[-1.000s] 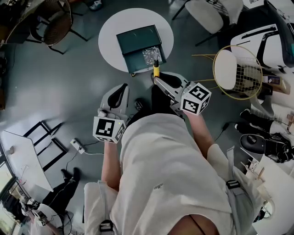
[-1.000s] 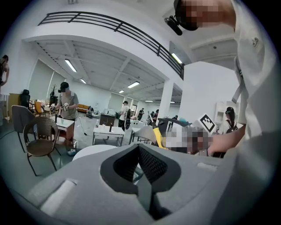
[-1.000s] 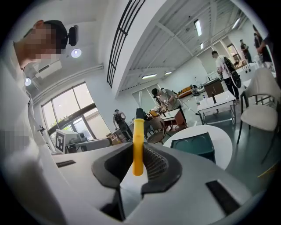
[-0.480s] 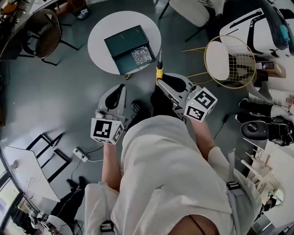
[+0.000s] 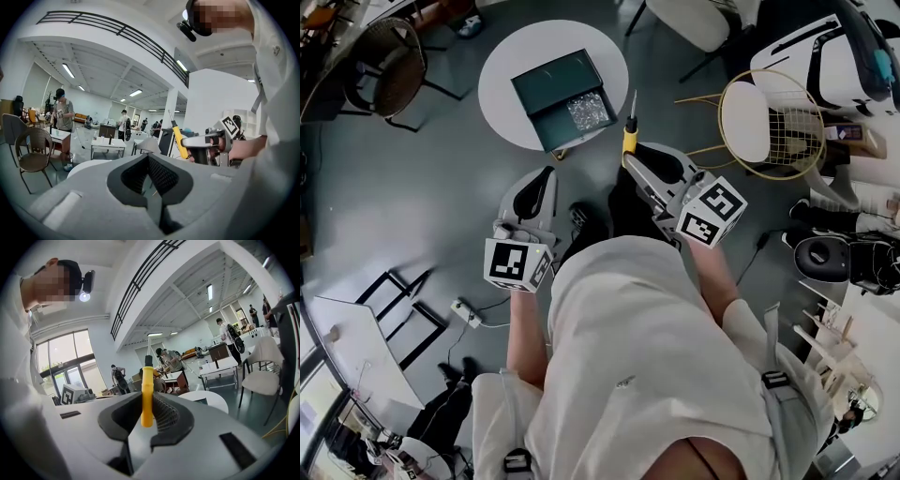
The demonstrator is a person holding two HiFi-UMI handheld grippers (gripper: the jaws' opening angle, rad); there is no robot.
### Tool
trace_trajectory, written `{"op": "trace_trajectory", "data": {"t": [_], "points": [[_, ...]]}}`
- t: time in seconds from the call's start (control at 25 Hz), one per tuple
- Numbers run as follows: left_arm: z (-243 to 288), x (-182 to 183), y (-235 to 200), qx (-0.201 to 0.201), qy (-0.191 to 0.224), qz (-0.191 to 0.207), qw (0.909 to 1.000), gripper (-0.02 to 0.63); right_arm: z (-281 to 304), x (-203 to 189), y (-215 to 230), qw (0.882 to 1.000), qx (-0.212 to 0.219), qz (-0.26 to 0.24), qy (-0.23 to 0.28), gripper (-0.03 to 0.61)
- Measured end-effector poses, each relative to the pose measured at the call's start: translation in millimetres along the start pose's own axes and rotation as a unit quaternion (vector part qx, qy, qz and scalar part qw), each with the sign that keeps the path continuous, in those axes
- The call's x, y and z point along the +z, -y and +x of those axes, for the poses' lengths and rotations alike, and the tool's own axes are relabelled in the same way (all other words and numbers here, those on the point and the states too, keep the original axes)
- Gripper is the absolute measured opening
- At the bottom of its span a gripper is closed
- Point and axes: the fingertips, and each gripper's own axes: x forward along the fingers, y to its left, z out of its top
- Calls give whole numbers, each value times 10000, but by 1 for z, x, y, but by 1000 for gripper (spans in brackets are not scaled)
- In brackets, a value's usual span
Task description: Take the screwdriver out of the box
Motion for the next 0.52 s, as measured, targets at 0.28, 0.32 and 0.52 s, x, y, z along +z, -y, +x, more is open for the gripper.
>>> {"op": "trace_trajectory", "data": {"t": [0.28, 0.32, 0.52], "points": [[1, 0, 4, 92, 27, -12, 10000, 11, -7, -1, 9, 9999, -95, 21, 82, 72], [2, 1, 5, 106, 44, -30, 9999, 11, -9, -3, 11, 9999, -124, 24, 74, 72], [0, -2, 14, 69, 76, -57, 9999, 11, -19, -12, 12, 9998, -208, 27, 39, 72]]}}
